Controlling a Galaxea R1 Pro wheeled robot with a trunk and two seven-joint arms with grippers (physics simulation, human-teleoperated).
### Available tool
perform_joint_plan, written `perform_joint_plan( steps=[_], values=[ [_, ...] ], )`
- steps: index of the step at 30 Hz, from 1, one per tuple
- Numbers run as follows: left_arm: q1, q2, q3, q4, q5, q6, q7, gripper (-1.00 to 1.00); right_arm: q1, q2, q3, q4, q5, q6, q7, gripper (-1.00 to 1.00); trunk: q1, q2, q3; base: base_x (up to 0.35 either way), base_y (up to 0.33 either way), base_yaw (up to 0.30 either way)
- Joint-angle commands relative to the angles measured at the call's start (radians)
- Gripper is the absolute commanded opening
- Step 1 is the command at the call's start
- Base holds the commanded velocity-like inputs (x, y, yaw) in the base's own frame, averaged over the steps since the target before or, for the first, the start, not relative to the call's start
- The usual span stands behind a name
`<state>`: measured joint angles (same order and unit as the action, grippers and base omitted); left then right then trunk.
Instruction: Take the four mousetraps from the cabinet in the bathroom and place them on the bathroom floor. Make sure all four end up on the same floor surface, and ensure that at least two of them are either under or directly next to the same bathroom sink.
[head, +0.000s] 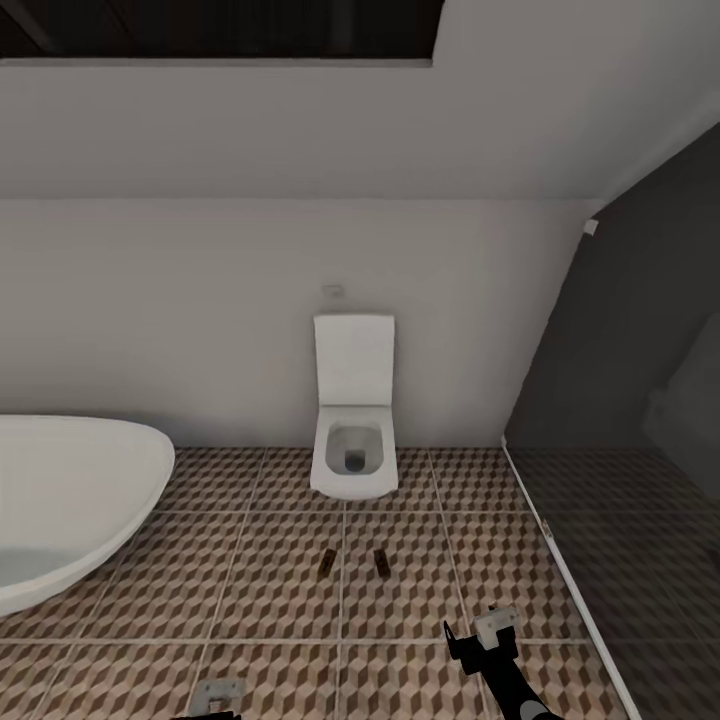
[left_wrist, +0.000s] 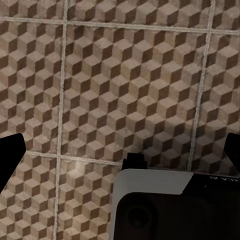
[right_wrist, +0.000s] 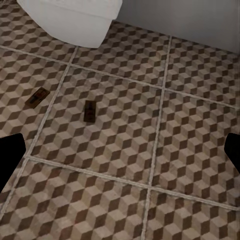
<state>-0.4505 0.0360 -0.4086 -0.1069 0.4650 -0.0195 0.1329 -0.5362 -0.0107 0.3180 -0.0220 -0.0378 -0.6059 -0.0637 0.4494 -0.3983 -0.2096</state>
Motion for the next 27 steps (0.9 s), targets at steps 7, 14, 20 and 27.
perform_joint_plan(
  steps=[7, 14, 20, 27],
  values=[
    [-0.001, 0.001, -0.009, 0.000, 0.009, -0.002, 0.004, 1.00, -0.001, 0.000, 0.009, 0.001, -0.004, -0.003, -0.005, 1.00, 0.001, -0.002, 0.010, 0.000, 0.000, 0.000],
    [-0.001, 0.000, -0.009, 0.001, 0.009, -0.002, 0.004, 1.00, -0.001, 0.001, 0.009, 0.000, -0.004, -0.002, -0.005, 1.00, 0.001, -0.002, 0.021, 0.000, 0.000, 0.000],
    [-0.001, -0.001, -0.009, 0.001, 0.009, -0.002, 0.003, 1.00, -0.001, 0.001, 0.009, 0.001, -0.004, -0.002, -0.005, 1.00, 0.001, -0.002, 0.031, 0.000, 0.000, 0.000],
    [-0.001, -0.001, -0.009, 0.002, 0.009, -0.002, 0.003, 1.00, -0.001, 0.002, 0.009, 0.001, -0.004, -0.002, -0.005, 1.00, 0.001, -0.002, 0.042, 0.000, 0.000, 0.000]
  ],
)
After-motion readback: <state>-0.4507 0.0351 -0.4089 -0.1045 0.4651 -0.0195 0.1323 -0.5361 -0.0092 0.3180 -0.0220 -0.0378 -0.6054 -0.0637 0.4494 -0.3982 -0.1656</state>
